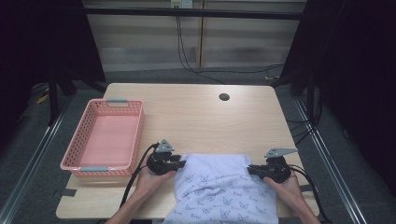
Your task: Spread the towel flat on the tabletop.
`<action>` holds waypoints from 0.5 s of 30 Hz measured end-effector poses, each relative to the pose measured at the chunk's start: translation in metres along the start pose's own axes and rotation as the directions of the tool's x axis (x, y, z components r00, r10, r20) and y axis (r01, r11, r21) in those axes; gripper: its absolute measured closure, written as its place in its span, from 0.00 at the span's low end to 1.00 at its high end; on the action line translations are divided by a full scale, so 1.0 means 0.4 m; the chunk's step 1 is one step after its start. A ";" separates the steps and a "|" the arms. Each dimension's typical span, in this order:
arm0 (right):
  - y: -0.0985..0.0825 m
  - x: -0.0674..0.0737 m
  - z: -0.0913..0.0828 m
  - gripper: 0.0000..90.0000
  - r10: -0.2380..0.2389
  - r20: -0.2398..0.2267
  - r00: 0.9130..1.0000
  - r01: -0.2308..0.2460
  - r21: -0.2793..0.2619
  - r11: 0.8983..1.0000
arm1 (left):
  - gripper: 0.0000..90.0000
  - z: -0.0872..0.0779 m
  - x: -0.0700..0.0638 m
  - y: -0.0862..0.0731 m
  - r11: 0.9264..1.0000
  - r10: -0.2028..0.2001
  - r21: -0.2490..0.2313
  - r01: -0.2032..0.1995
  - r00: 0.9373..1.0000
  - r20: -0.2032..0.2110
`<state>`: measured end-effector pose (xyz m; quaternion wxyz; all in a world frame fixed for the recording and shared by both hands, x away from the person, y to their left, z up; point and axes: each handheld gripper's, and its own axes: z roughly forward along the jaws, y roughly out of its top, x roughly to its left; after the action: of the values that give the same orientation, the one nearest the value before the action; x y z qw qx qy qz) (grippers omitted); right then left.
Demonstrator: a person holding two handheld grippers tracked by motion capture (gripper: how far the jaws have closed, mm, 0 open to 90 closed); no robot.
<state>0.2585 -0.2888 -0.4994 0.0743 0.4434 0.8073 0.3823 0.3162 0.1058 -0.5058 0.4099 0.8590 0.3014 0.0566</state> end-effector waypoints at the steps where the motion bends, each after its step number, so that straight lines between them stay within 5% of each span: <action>1: 0.002 -0.004 -0.001 0.92 0.005 0.000 1.000 -0.005 -0.010 1.000 | 0.90 -0.001 -0.009 0.001 1.000 0.027 0.016 -0.027 1.000 -0.002; 4: 0.008 -0.009 -0.020 0.92 0.037 -0.016 0.999 -0.037 -0.062 0.997 | 0.97 -0.011 -0.010 -0.001 1.000 0.006 0.030 -0.007 0.999 0.035; 7: 0.013 -0.013 -0.045 0.92 0.052 -0.028 0.998 -0.055 -0.114 0.992 | 0.97 -0.051 -0.002 0.005 0.998 -0.042 -0.050 0.046 0.996 0.079; 10: 0.023 -0.013 -0.078 0.92 0.051 -0.049 0.998 -0.059 -0.175 0.983 | 0.97 -0.111 0.000 0.023 0.985 -0.056 -0.156 0.068 0.995 0.081; 15: 0.062 -0.010 -0.128 0.94 0.049 -0.083 0.995 -0.070 -0.273 0.960 | 0.97 -0.190 0.013 0.054 0.965 -0.054 -0.253 0.067 0.997 0.059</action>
<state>0.2537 -0.3124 -0.4478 0.0934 0.4380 0.7350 0.5091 0.3044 0.1490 -0.4407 0.5259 0.7909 0.3071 0.0601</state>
